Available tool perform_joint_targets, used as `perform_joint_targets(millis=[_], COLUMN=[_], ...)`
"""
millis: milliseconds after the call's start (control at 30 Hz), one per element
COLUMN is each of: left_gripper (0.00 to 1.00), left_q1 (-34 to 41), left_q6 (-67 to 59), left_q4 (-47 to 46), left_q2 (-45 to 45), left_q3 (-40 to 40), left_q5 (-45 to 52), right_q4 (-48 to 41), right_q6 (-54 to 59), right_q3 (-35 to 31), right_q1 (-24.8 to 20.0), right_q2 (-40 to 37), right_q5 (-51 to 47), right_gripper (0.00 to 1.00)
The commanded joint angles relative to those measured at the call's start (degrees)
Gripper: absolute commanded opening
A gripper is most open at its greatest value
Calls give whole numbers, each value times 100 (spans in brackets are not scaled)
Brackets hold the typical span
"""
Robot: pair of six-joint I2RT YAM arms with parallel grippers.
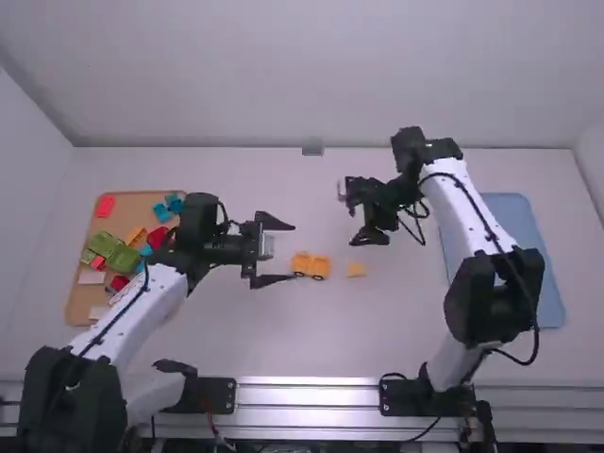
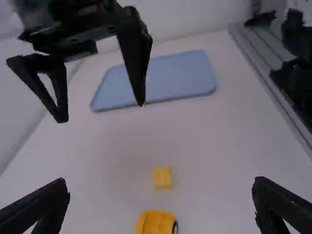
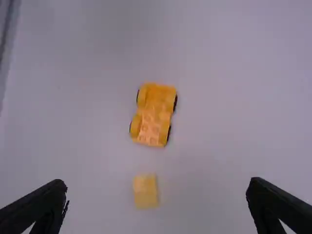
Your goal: Assemble lego blocks to make yellow taxi
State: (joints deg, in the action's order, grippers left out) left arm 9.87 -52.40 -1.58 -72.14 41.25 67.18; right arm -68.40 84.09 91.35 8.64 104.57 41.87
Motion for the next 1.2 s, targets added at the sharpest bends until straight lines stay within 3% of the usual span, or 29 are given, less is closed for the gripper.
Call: perform_joint_targets(millis=[0,133,267,367,600,900,1000,1167], left_gripper=[99,99,99,99,99,99,99,99], left_q1=[-52,-48,-7,-50,-46,-37,24,127], left_q6=[-197,72,723,129,-402,-400,-396,68], left_q4=[330,1161,1276,1270,1749,1904,1902,2079], left_q2=[-446,-1043,-1405,-1716,-2638,-2977,-2975,-2977], left_q3=[-7,-7,-7,-7,-7,2,-2,-2], left_q5=[479,-299,-103,-15,295,424,442,439], right_q4=[138,1003,1845,2518,4885,5337,5174,4522], right_q6=[1176,1174,1169,1080,-625,-151,-33,1331], right_q3=[-535,-1480,-2218,-2809,-3936,-4197,-4054,-3648], right_q1=[-413,-695,-800,-780,-748,-1121,-1172,-1158], right_q2=[35,35,35,35,181,868,1220,1838], right_q5=[2015,2677,2481,2236,1816,1792,1882,1971], right_gripper=[99,99,99,99,99,100,100,94])
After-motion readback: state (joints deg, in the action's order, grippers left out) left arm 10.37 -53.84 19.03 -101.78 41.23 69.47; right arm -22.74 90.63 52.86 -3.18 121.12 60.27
